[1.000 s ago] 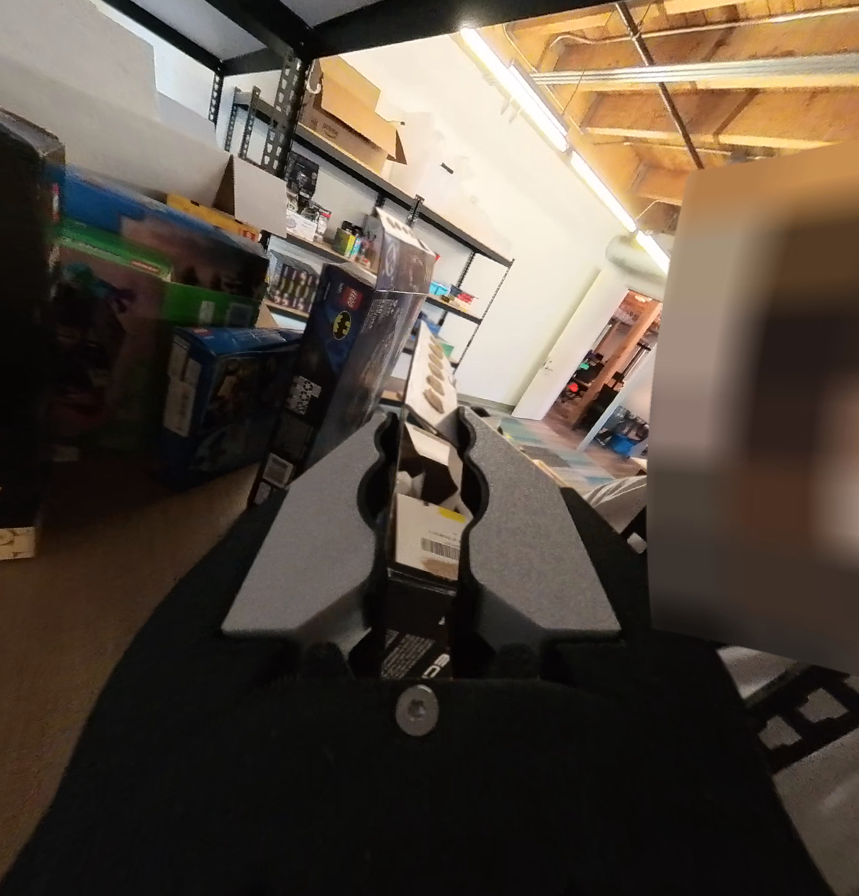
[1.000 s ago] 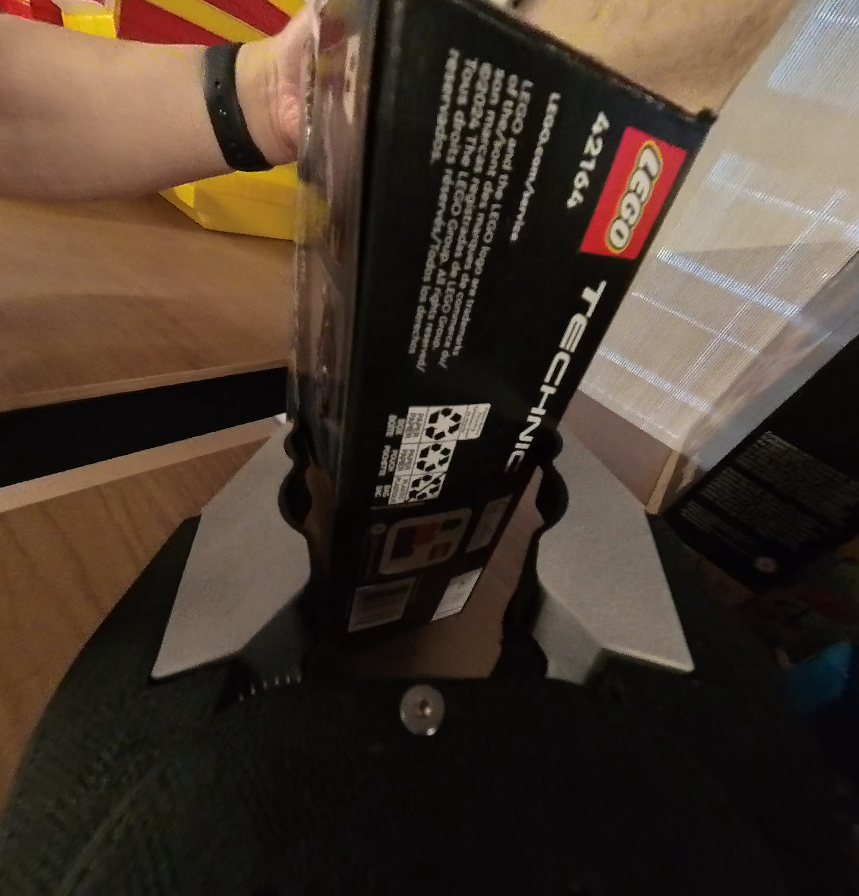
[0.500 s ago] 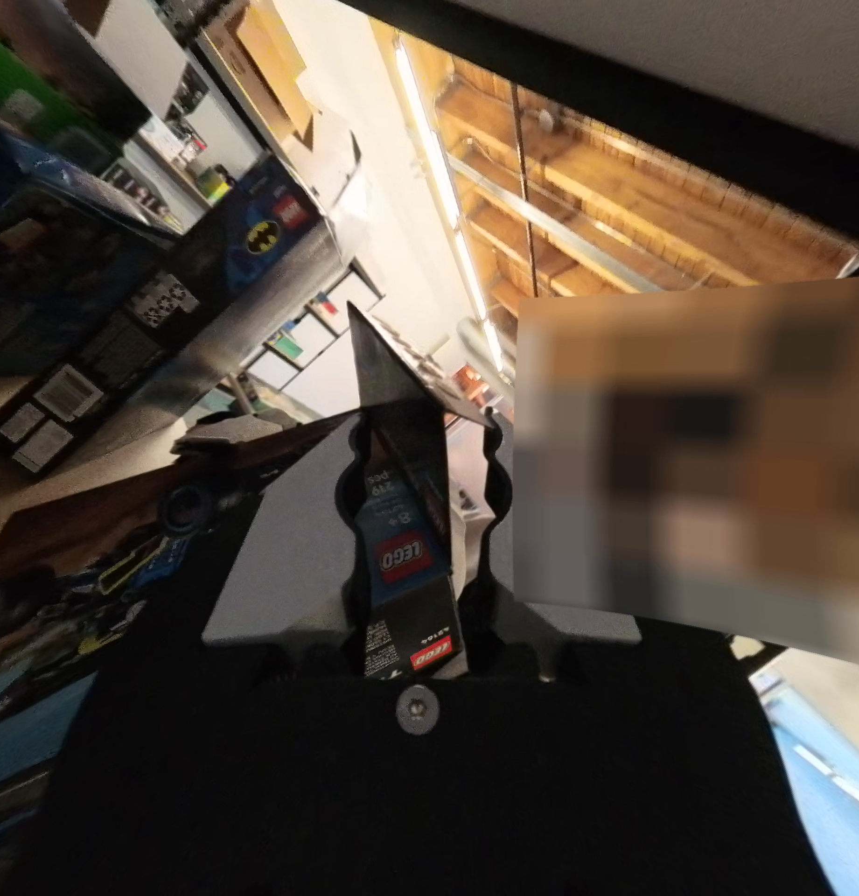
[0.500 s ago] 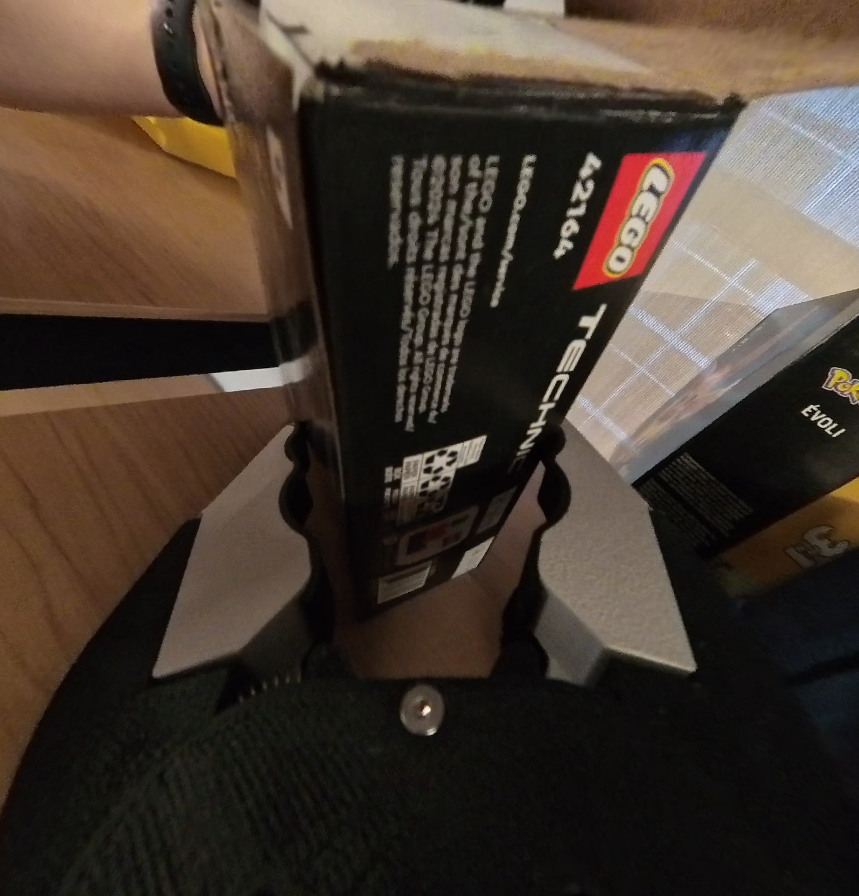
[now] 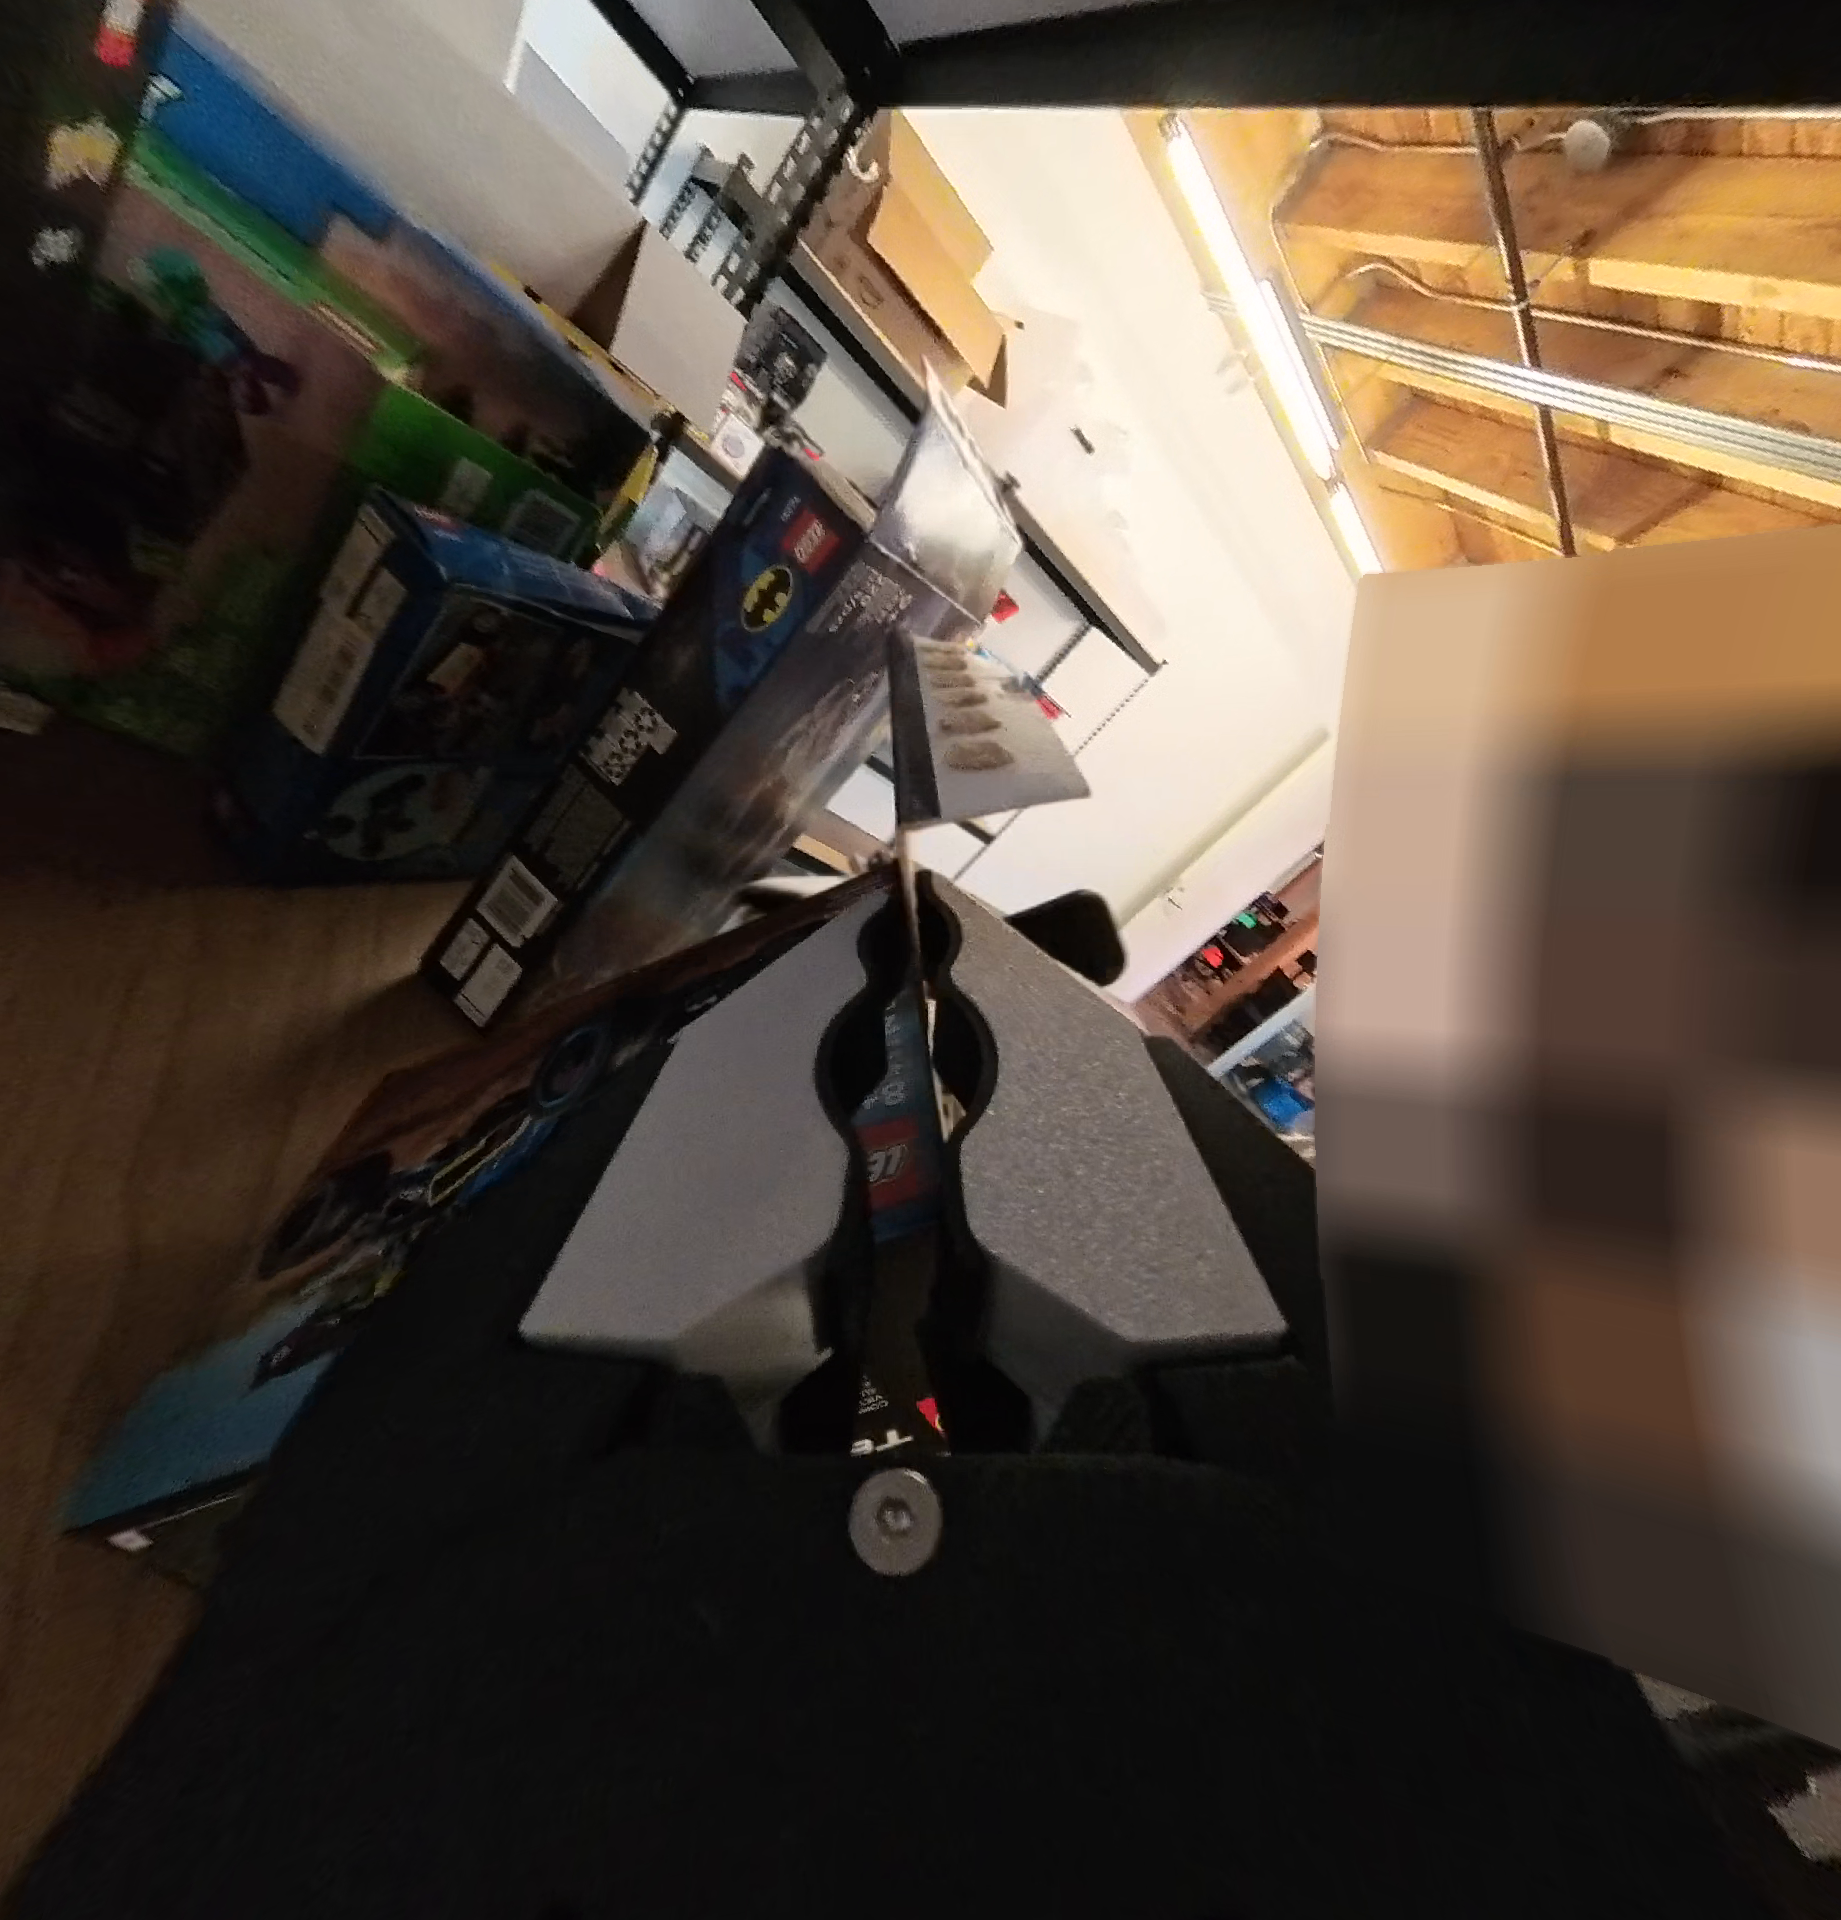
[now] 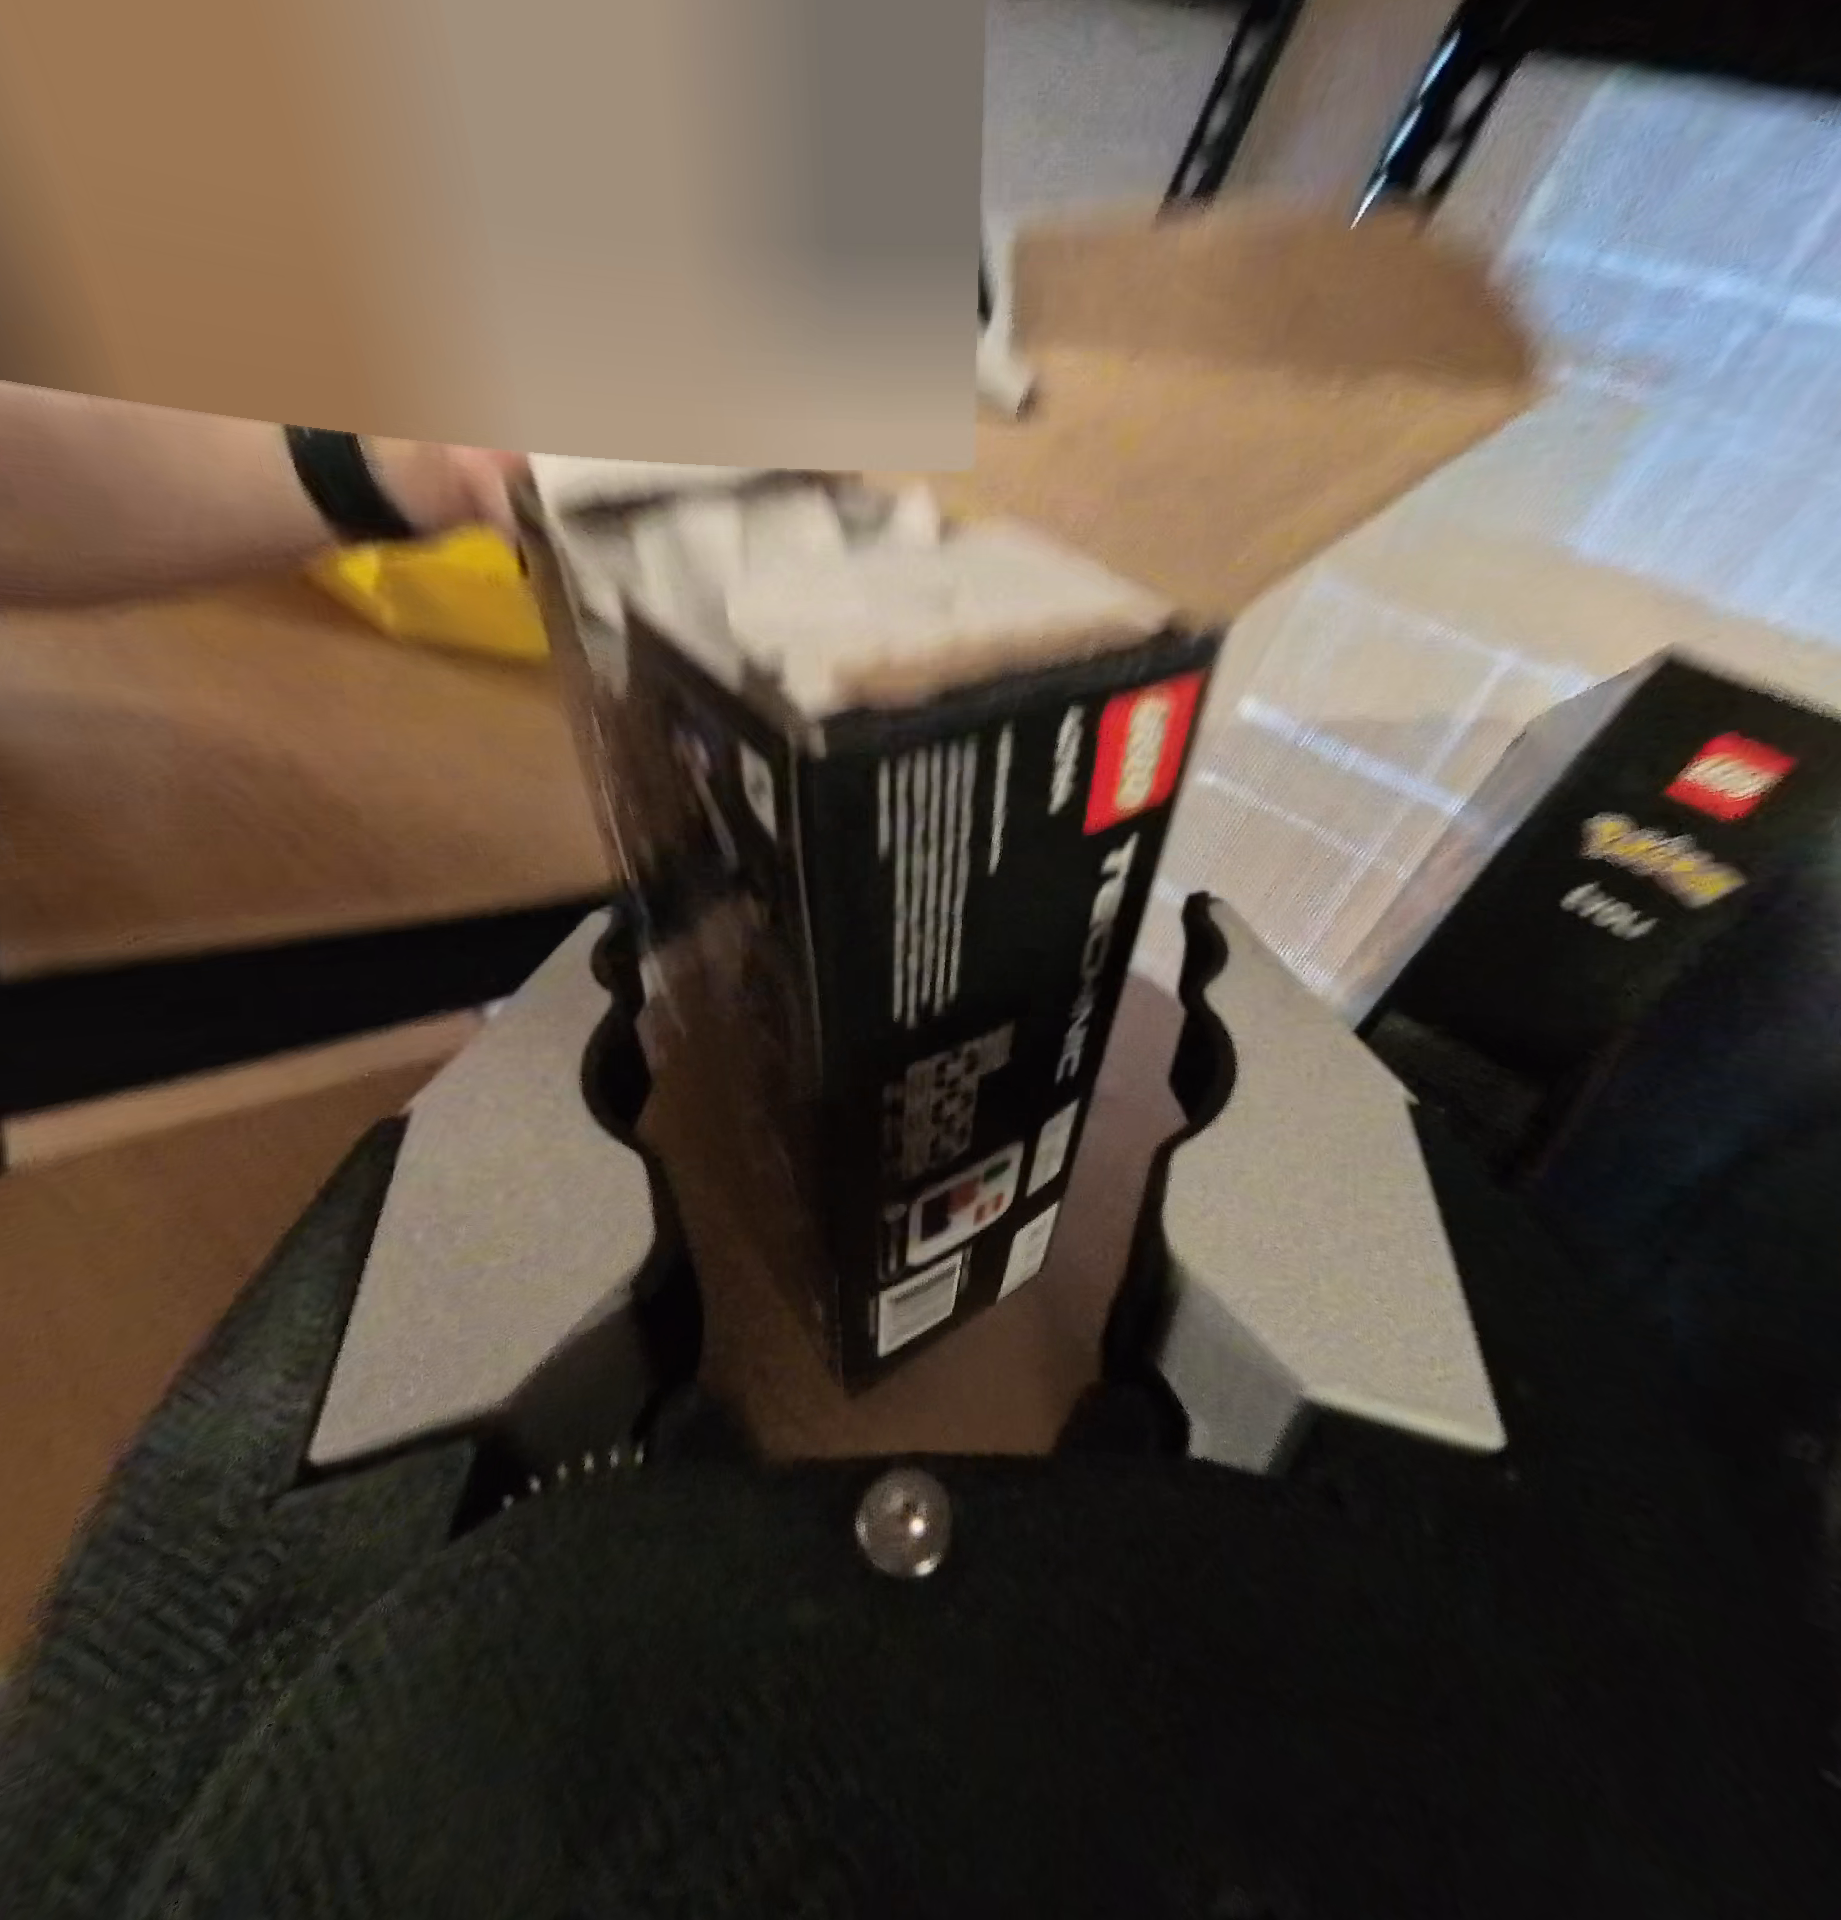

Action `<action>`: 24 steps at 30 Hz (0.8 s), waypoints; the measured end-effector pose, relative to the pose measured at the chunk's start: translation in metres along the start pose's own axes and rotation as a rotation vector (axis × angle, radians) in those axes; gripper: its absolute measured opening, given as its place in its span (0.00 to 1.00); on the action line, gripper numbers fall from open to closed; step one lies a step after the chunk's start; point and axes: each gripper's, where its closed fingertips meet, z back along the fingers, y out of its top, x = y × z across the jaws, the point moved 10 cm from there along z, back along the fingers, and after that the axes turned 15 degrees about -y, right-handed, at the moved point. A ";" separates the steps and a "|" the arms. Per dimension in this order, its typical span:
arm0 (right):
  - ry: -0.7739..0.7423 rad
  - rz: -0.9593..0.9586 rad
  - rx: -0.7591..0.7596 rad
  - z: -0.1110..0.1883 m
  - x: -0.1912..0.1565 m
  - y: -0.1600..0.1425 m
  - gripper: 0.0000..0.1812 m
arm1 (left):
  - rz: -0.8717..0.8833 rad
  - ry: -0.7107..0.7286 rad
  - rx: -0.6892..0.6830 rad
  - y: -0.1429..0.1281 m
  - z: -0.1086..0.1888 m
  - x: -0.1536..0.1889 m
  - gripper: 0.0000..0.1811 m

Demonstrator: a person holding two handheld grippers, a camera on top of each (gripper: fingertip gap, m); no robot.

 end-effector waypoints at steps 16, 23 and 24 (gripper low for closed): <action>0.163 -0.172 -0.413 -0.001 -0.025 0.086 0.26 | -0.031 0.074 0.040 -0.006 -0.011 0.007 0.00; 0.148 0.126 -0.434 -0.013 -0.017 0.108 0.15 | -0.023 0.063 0.035 -0.006 -0.012 0.006 0.00; 0.145 0.163 -0.430 -0.016 -0.015 0.113 0.15 | -0.025 0.062 0.032 -0.007 -0.013 0.006 0.00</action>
